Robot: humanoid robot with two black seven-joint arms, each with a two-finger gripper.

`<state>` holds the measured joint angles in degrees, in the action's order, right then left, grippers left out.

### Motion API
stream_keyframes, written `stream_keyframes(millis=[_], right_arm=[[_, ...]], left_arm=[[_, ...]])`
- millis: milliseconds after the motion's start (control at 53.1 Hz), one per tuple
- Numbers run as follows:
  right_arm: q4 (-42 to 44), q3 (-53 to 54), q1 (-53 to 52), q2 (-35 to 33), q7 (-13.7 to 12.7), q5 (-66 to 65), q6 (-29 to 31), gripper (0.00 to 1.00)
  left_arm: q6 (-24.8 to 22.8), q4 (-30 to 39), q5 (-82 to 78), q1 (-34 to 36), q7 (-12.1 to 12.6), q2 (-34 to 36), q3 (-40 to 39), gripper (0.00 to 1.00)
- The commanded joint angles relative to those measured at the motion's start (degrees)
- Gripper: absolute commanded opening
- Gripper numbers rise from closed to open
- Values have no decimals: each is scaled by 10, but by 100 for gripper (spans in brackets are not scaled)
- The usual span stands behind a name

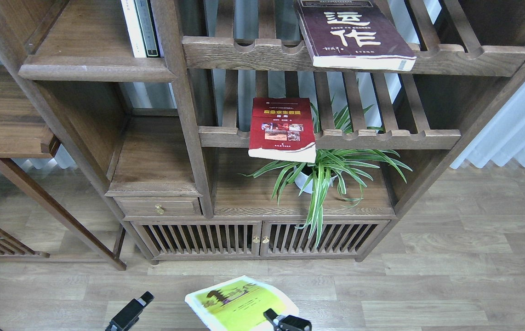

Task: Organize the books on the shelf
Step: 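Hold the yellow book low and grasp it with the left gripper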

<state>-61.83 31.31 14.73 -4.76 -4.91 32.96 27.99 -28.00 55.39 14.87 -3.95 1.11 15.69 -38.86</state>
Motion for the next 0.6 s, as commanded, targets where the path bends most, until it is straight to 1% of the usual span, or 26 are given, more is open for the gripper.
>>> stream_keyframes(millis=[0,207,245,283,302,358,396,415,433,452,490,509,565,584], right_arm=[[0,-4,-1,22,1,7,0,3],[-1,-22,-1,41,0,7,0,3],[-1,-29,0,43,0,6,0,3],[-1,-40,3,48,-1,5,0,3],[-1,-42,3,48,0,4,0,3],[0,-51,6,48,-1,3,0,3],[0,-56,7,48,-2,2,0,3],[0,-56,8,48,-2,2,0,3],[0,-56,9,48,-2,2,0,3],[0,-57,9,48,-2,1,0,4],[0,-57,11,48,-2,1,0,4],[0,-57,11,48,-2,1,0,4],[0,-57,11,48,-2,1,0,5],[0,-57,12,48,-2,0,0,6]], left_arm=[[0,-5,23,4,-2,-5,29,100],[0,-13,30,19,-2,-22,51,99],[0,-14,34,22,-2,-24,54,96],[0,-16,45,23,-3,-28,56,91],[0,-16,46,24,-3,-29,56,90],[0,-19,67,25,-8,-39,58,80],[0,-23,86,27,-10,-48,62,65],[0,-23,89,28,-10,-49,62,61],[0,-24,93,29,-11,-51,67,52],[0,-24,94,29,-10,-51,68,49],[0,-24,94,31,-9,-51,79,37],[0,-24,94,32,-9,-51,85,33],[0,-25,95,35,-11,-51,97,29],[0,-25,96,37,-11,-51,101,26]])
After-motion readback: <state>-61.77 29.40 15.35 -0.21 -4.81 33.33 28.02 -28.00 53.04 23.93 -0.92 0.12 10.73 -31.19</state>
